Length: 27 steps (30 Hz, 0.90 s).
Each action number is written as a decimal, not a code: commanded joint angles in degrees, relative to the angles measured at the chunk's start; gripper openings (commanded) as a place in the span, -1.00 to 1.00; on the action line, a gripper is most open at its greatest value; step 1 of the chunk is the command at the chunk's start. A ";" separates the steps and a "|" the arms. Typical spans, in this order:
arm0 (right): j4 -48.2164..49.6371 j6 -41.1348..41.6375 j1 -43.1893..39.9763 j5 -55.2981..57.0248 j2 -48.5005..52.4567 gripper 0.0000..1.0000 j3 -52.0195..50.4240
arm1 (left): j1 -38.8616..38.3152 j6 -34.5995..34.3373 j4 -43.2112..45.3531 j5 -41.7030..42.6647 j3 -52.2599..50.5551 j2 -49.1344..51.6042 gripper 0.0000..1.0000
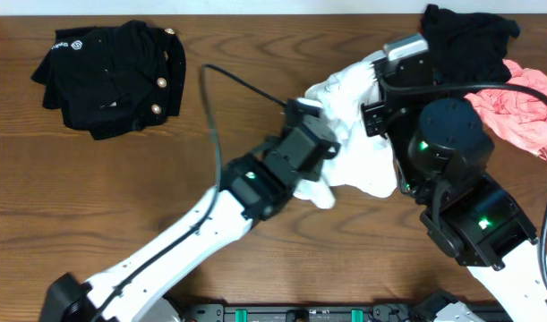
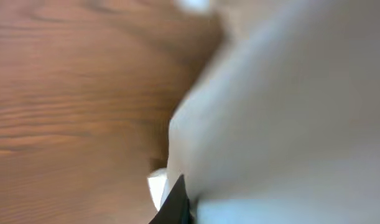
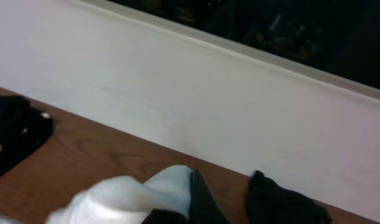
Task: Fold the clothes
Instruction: 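Spread the t-shirt flat onto the table center with both grippers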
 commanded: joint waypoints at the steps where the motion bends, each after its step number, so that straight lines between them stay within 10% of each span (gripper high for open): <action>1: 0.44 1.03 -1.20 0.17 -2.01 -0.97 1.14 | 2.73 0.44 -0.90 -6.91 -0.20 -4.92 -0.88; 27: -14.36 1.66 -3.37 -0.20 -17.92 -0.98 3.91 | 8.48 14.14 8.37 -15.52 0.20 -36.30 -0.88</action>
